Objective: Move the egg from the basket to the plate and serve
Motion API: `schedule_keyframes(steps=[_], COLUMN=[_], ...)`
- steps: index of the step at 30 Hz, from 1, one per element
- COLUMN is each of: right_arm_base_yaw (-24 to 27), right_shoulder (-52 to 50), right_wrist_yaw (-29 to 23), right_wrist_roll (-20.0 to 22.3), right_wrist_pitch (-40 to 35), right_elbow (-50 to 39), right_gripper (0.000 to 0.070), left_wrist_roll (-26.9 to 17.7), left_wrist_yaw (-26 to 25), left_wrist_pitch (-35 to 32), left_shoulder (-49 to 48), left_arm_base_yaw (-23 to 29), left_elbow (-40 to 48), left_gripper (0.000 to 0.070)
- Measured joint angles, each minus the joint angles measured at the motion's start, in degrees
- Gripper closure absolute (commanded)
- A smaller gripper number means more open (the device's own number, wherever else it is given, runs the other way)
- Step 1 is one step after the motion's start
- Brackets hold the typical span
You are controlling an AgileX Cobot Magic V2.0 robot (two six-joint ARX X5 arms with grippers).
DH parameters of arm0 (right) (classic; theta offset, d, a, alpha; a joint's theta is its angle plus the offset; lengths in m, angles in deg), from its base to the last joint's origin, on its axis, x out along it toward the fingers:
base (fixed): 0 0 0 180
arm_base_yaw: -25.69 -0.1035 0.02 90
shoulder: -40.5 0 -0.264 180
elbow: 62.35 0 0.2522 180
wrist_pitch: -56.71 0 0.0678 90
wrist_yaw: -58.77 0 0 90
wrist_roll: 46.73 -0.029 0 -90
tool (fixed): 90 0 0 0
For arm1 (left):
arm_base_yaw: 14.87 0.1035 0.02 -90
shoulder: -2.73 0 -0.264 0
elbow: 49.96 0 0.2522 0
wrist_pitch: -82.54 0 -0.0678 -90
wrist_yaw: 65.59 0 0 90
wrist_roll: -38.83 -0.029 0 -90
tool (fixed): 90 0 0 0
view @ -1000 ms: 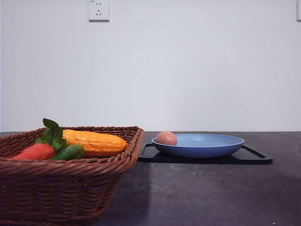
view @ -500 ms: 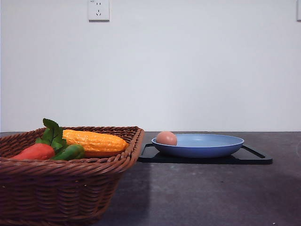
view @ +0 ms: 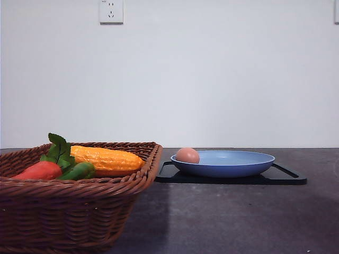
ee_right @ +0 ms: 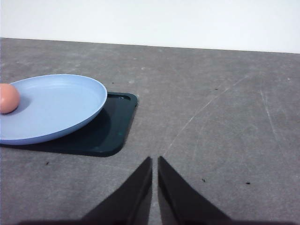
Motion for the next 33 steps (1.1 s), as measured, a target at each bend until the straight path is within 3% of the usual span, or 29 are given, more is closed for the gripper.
schedule_keyframes(steps=[33], right_arm_base_yaw=[0.00], right_shoulder=[0.00], right_wrist_yaw=[0.00], right_wrist_roll=[0.00], right_wrist_pitch=[0.00], right_elbow=[0.00], right_gripper=[0.0700], left_wrist_roll=[0.00], left_wrist_yaw=[0.00], left_wrist_pitch=[0.00], left_shoulder=[0.00], left_arm_base_yaw=[0.00], left_elbow=[0.02], left_gripper=[0.0700])
